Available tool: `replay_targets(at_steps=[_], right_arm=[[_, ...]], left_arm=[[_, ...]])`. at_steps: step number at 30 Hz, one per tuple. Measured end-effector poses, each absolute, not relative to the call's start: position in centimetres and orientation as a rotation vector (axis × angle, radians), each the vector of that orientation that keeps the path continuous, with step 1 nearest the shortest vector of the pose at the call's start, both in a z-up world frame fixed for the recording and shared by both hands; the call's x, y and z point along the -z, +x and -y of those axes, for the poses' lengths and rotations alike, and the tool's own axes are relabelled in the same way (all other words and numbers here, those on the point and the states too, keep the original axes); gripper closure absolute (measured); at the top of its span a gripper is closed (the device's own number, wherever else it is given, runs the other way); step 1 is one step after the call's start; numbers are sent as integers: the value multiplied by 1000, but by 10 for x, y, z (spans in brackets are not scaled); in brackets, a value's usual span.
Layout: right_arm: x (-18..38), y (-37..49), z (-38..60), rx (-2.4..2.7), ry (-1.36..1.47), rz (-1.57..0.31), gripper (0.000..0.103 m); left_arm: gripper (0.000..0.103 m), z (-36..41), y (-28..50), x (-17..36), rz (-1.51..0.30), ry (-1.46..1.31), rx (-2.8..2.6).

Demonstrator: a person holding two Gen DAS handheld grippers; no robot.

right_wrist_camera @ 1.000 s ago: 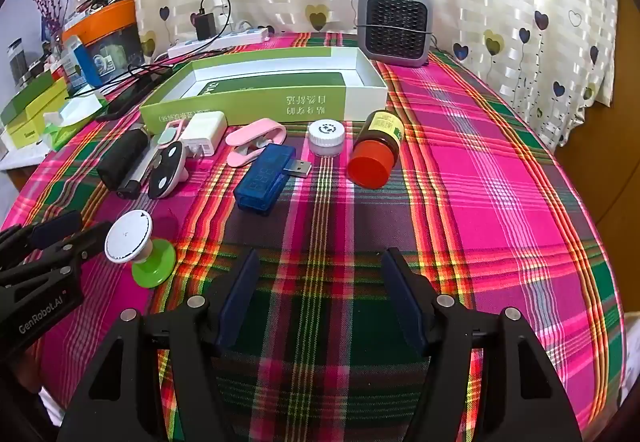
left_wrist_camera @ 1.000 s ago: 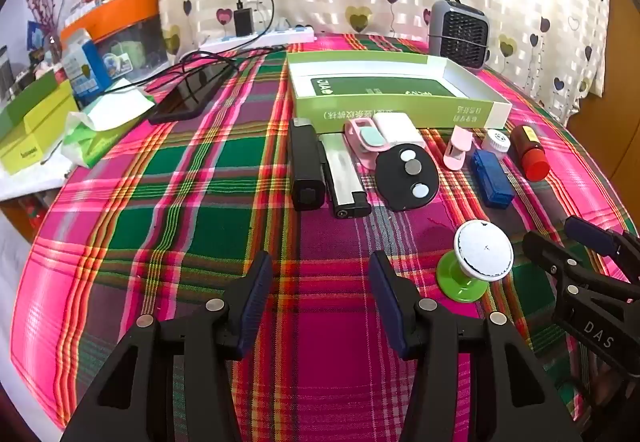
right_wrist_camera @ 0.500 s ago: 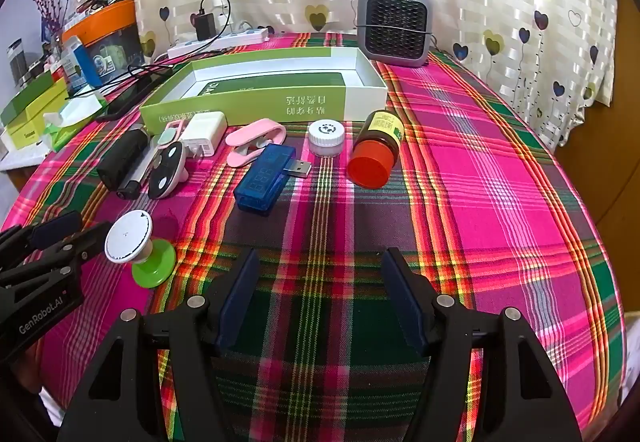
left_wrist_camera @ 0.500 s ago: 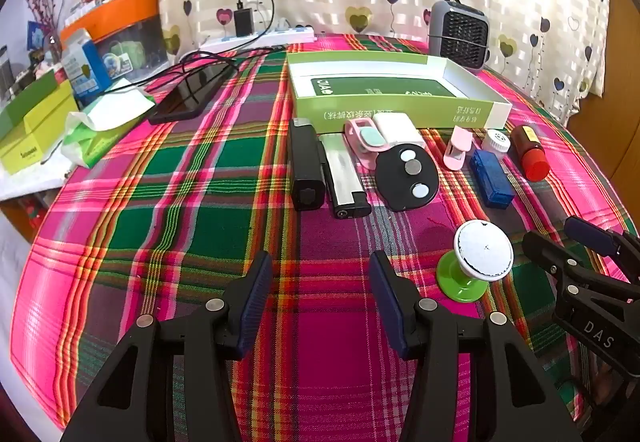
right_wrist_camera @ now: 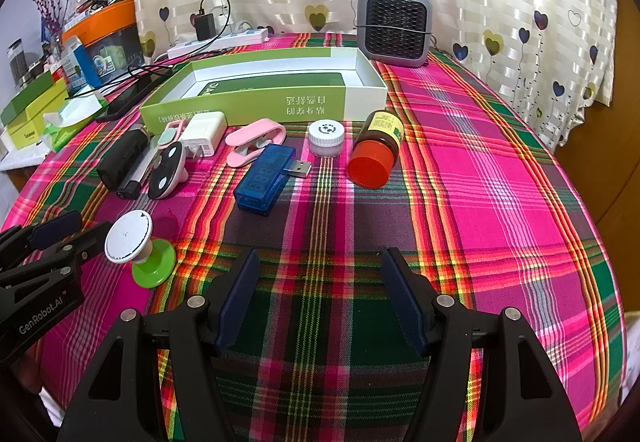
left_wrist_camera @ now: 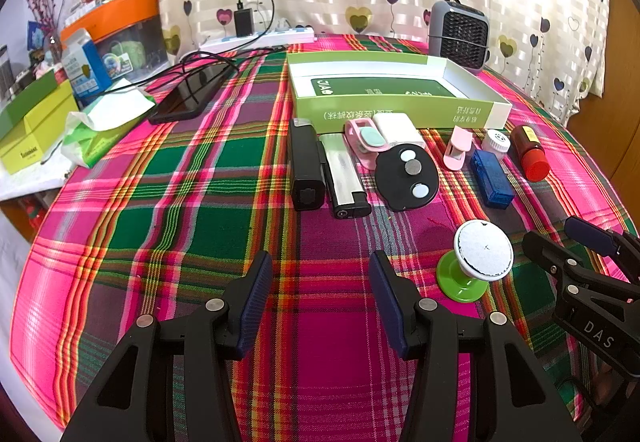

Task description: Organize rigid objects

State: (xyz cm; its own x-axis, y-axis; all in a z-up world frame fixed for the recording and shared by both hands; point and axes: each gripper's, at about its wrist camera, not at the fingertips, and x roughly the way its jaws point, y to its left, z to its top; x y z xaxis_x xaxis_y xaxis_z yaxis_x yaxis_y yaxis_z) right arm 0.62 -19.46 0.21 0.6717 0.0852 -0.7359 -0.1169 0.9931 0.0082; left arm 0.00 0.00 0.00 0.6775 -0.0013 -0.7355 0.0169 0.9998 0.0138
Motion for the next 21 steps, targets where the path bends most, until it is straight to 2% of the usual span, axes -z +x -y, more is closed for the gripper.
replay_targets(at_steps=[21], right_arm=[[-3,7,195,-119,-43,-829,39]], left_arm=[[54,0,0,0,-831,25,21]])
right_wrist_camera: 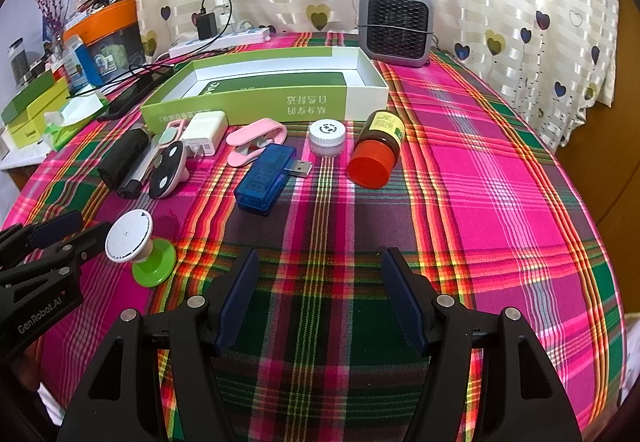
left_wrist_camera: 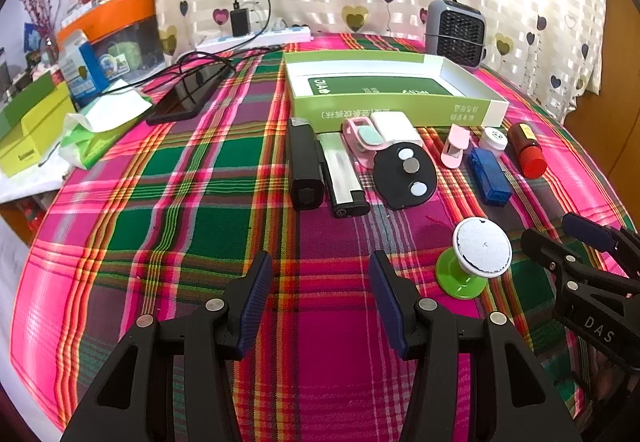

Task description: Organize rigid objects

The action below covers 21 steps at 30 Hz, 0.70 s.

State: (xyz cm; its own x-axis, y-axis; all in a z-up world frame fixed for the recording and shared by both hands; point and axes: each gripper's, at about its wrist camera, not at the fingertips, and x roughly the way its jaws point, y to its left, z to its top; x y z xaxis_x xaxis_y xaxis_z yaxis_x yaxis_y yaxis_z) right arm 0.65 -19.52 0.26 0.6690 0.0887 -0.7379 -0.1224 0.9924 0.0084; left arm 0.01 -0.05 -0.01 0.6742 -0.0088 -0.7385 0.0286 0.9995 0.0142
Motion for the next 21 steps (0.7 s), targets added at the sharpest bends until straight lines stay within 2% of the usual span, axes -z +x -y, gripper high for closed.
replay_targets(at_steps=[9,21], right_arm=[[-3,9,198,-176,-55,-847,39],[-24,37,235,-161,74,-821,39]], left_arm=[[54,-3,-6,-4,-849,15,83],[54,20,-26,-13,-838,19,396]])
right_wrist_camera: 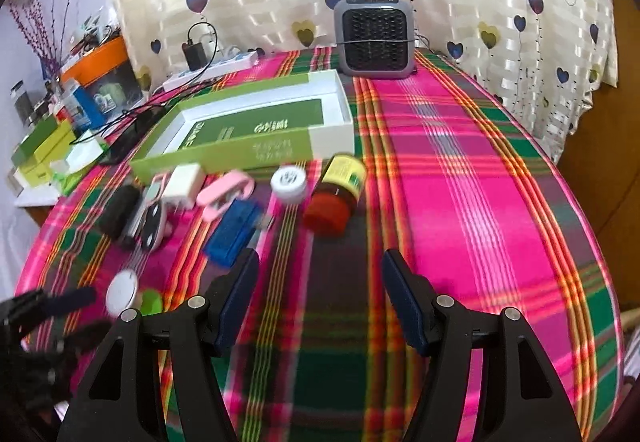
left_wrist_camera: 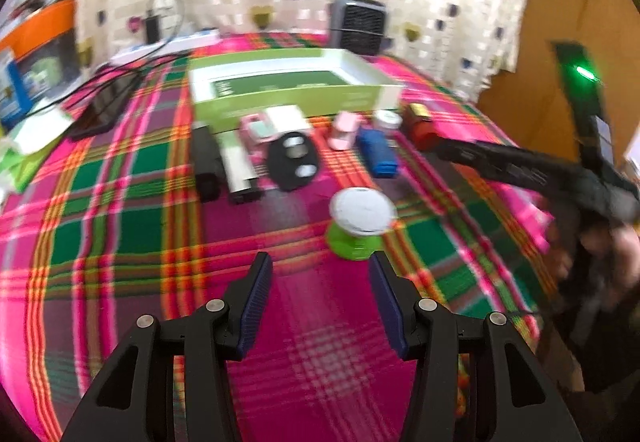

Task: Organize rigid objects
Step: 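Grasp the white-topped green holder with left tool while right tool grasps the brown jar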

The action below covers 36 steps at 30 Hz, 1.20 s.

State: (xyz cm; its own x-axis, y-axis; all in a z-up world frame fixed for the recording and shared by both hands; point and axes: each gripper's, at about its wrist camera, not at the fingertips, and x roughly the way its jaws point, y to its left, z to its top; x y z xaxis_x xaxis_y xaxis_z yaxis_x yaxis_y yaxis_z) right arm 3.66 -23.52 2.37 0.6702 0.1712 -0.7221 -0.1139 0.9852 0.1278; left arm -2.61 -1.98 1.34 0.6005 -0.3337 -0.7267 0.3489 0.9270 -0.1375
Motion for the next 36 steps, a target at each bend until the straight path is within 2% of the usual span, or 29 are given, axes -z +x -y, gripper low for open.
replay_targets(at_steps=[10,25,27,31,36], right_arm=[[-16,68,238,-166,82,-875,39],[-10,95,240,-129,103,-930,39],[-10,95,239,-124,94,-931,40],[-11,96,238,-107,70,-931,53],[-11,95,239,-110,76,-930,62]], left_arm=[[54,51,-9,-7,-872,87,442],[55,54,11,-5,-890,68,412],[57,52,11,-5,-889,60,410],[71,47,13,-5,-891,41,391],[72,46,15,-5,-894,30,389]])
